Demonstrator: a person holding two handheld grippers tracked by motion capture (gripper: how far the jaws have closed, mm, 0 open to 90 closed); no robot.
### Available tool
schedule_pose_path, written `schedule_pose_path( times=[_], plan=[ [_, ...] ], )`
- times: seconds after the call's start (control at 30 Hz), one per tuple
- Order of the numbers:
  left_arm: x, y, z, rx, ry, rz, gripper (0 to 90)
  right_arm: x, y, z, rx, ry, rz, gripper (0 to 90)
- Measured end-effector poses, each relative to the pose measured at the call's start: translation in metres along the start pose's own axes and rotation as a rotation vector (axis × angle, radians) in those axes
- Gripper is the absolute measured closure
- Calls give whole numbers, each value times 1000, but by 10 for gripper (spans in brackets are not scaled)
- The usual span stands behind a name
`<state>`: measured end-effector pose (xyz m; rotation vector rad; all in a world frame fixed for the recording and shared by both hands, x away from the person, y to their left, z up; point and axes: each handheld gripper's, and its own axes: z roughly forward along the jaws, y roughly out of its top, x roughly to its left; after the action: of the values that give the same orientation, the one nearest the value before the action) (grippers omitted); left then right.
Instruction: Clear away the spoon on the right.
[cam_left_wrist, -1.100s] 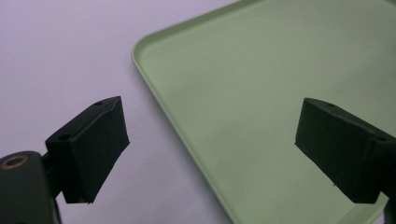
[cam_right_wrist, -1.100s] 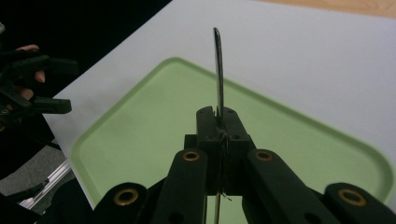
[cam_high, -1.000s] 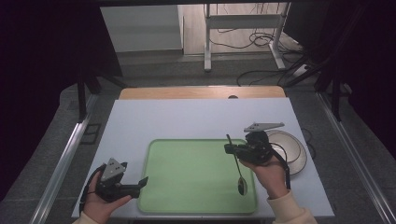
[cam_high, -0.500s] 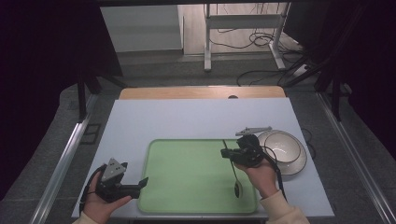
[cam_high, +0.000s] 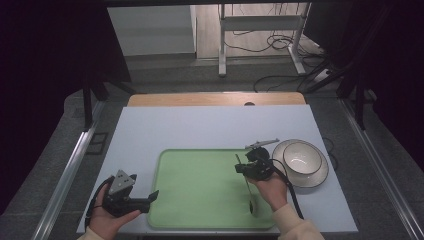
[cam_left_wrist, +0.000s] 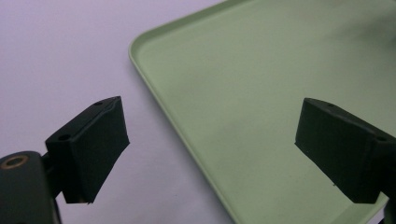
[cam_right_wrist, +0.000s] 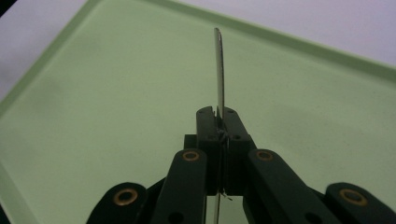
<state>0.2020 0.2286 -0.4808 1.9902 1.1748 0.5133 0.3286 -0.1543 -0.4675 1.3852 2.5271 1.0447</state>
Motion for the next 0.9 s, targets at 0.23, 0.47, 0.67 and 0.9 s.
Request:
schedule_pose_path(
  times=[0.23, 0.47, 0.67, 0.9],
  plan=[
    [0, 0, 1, 7, -4, 8, 90, -7, -2, 11, 37, -38, 23, 868],
    [0, 0, 2, 10, -5, 9, 91, -8, -3, 28, 110, -77, 10, 843],
    [0, 0, 1, 6, -4, 5, 91, -7, -4, 26, 107, -102, -5, 829],
    [0, 0, 1, 6, -4, 6, 91, -7, -5, 25, 113, -142, -22, 799]
  ],
)
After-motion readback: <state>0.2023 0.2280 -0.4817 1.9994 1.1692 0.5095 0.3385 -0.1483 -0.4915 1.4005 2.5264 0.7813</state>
